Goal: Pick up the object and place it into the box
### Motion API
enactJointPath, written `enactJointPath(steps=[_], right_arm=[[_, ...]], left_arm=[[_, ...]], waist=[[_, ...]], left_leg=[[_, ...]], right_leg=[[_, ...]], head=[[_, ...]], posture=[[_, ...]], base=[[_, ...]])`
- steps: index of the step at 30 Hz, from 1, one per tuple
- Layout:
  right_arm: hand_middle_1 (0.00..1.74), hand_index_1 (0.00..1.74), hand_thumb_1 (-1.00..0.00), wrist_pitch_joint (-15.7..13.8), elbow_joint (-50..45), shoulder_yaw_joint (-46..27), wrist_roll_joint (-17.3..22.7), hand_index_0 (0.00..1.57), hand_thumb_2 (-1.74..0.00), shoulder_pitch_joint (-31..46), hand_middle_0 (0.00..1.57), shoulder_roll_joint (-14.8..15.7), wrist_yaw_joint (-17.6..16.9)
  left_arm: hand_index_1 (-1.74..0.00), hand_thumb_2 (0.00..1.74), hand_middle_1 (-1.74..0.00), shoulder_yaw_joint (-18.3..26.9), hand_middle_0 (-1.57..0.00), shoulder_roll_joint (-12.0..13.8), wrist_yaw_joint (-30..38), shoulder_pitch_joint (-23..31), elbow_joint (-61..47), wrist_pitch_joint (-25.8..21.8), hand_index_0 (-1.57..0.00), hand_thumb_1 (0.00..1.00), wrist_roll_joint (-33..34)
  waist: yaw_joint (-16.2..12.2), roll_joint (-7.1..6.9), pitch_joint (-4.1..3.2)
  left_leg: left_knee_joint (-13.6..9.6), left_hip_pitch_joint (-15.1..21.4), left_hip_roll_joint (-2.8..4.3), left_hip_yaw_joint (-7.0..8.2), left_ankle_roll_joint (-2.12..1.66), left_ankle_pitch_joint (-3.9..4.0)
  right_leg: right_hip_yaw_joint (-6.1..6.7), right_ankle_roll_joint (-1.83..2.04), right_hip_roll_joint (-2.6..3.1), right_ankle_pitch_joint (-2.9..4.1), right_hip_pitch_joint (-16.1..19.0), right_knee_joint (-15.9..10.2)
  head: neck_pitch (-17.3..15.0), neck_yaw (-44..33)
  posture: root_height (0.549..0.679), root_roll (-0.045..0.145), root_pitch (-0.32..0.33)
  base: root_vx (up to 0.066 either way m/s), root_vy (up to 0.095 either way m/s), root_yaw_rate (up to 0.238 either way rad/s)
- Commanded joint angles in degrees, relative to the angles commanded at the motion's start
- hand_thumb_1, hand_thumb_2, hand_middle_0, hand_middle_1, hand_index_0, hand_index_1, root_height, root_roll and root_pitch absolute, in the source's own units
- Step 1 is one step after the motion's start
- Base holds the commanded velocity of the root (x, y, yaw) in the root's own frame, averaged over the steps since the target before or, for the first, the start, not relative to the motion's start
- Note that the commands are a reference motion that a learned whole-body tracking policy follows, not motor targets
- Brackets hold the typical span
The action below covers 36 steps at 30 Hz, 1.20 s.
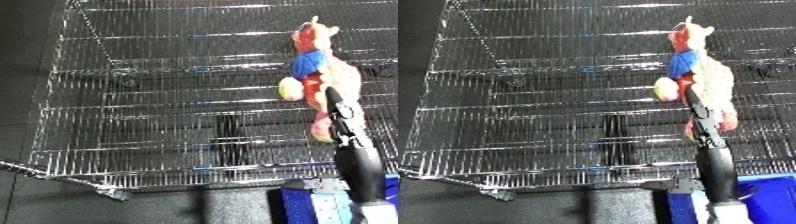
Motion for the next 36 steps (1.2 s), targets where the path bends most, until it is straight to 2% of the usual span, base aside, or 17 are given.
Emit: enactJointPath(steps=[8,19,25,30,31,36], right_arm=[[0.0,0.0,0.0,1.1,5.9,-0.4,-1.8,0.0,0.0,-4.9,0.0,-6.9,-2.8],[0.0,0.0,0.0,3.5,17.5,0.9,-2.2,0.0,0.0,-13.0,0.0,-14.6,-7.8],[0.0,0.0,0.0,5.2,26.2,3.0,-1.6,0.0,0.0,-19.3,0.0,-17.9,-9.8],[0.0,0.0,0.0,6.2,38.9,8.2,-1.0,0.0,0.0,-30.2,0.0,-21.1,-10.8],[0.0,0.0,0.0,6.5,41.7,9.6,-1.2,0.0,0.0,-32.7,0.0,-21.6,-11.0],[0.0,0.0,0.0,7.0,51.7,15.1,-1.7,0.0,0.0,-42.3,0.0,-23.0,-10.8]], left_arm=[[-1.74,1.74,-1.74,-1.3,-1.57,1.0,-0.6,1.0,-0.4,-0.8,-1.57,1.0,-1.0],[-1.74,1.74,-1.74,-4.4,-1.57,2.5,-0.8,1.3,0.0,-2.6,-1.57,1.0,-1.8],[-1.74,1.74,-1.74,-6.1,-1.57,3.0,-1.1,1.8,-0.5,-4.0,-1.57,1.0,-3.1],[-1.74,1.74,-1.74,-8.4,-1.57,3.2,-1.5,3.5,-1.6,-4.8,-1.57,1.0,-4.2],[-1.74,1.74,-1.74,-8.7,-1.57,3.4,-1.7,3.9,-1.9,-4.9,-1.57,1.0,-4.4],[-1.74,1.74,-1.74,-10.1,-1.57,3.9,-2.2,5.6,-2.3,-5.4,-1.57,1.0,-5.2]], waist=[[0.9,0.45,0.05],[1.8,2.26,0.44],[2.1,4.3,0.69],[2.3,6.76,0.7],[2.3,7.33,0.7],[2.7,9.73,0.7]], left_leg=[[-0.2,0.1,-0.04,0.03,-0.07,0.1],[-0.8,-0.2,-0.39,0.05,-0.2,0.33],[-1.2,-0.2,-0.8,0.59,-0.24,0.39],[-1.3,-1.1,-1.37,0.95,-0.31,0.56],[-1.3,-1.3,-1.49,1.05,-0.35,0.61],[-1.5,-1.9,-1.95,1.46,-0.57,1.04]], right_leg=[[-0.13,0.04,-0.16,0.46,-0.4,0.1],[-0.04,0.13,-0.57,1.0,-1.4,0.0],[0.2,0.19,-0.87,1.2,-2.4,0.3],[0.69,0.02,-1.1,1.61,-3.9,0.5],[0.79,-0.01,-1.16,1.67,-4.2,0.5],[1.2,-0.27,-1.4,1.64,-5.4,0.7]], head=[[0.0,7.9],[1.8,19.1],[7.2,30.3],[11.3,37.7],[13.1,39.4],[18.6,46.1]], posture=[[0.637,0.064,-0.037],[0.637,0.069,-0.026],[0.638,0.077,-0.011],[0.638,0.086,0.005],[0.638,0.088,0.008],[0.638,0.095,0.022]], base=[[0.024,-0.016,-0.009],[0.025,-0.004,-0.001],[0.028,0.027,-0.056],[0.023,0.03,-0.063],[0.026,0.049,-0.058],[0.022,0.035,-0.041]])
